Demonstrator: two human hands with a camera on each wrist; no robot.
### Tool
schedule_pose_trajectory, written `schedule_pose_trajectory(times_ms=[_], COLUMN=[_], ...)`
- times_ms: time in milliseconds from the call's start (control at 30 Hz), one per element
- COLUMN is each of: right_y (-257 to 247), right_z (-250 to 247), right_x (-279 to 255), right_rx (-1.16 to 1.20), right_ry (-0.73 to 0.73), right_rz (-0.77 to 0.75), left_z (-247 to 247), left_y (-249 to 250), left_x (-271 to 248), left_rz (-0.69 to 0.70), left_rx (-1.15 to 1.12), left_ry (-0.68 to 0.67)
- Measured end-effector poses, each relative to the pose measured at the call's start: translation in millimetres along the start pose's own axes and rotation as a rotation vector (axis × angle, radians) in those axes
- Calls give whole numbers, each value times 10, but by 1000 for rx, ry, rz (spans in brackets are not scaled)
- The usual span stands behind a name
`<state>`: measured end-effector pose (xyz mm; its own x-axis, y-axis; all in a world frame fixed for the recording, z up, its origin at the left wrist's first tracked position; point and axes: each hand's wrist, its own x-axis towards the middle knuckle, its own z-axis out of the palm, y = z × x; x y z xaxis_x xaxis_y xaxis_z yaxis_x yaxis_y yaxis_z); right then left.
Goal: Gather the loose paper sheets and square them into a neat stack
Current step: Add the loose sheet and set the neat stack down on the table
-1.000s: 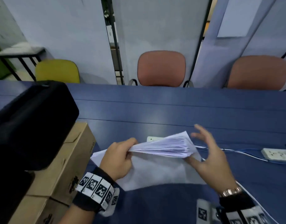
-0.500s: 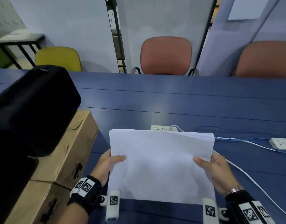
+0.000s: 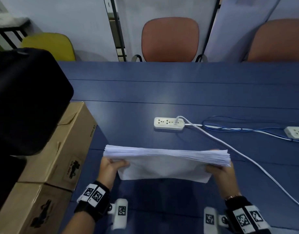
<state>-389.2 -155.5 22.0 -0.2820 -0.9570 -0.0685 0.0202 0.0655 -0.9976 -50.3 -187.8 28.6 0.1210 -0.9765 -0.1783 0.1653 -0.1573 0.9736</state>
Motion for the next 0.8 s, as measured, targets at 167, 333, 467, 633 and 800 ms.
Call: schedule_pose_trajectory(times_ms=[167,333,467,633,800], right_y=[5,193,144,-129,-284], right_z=[-10,28,25,-211,-203], right_x=[26,-31,-20,-5,-280], right_rx=[52,-18,-38,117,904], right_ry=[46,27,19,-152,-327], right_rz=[-31,34,68,203,445], left_z=[20,13,6,-13,79], left_y=[26,-180,-198,-39,87], left_x=[-9,-29,12,37,-122], left_rz=[62,-39,-51,-169,-304], left_rx=[-36,53,114,10,-136], left_ry=[-20,-20,-23,36,130])
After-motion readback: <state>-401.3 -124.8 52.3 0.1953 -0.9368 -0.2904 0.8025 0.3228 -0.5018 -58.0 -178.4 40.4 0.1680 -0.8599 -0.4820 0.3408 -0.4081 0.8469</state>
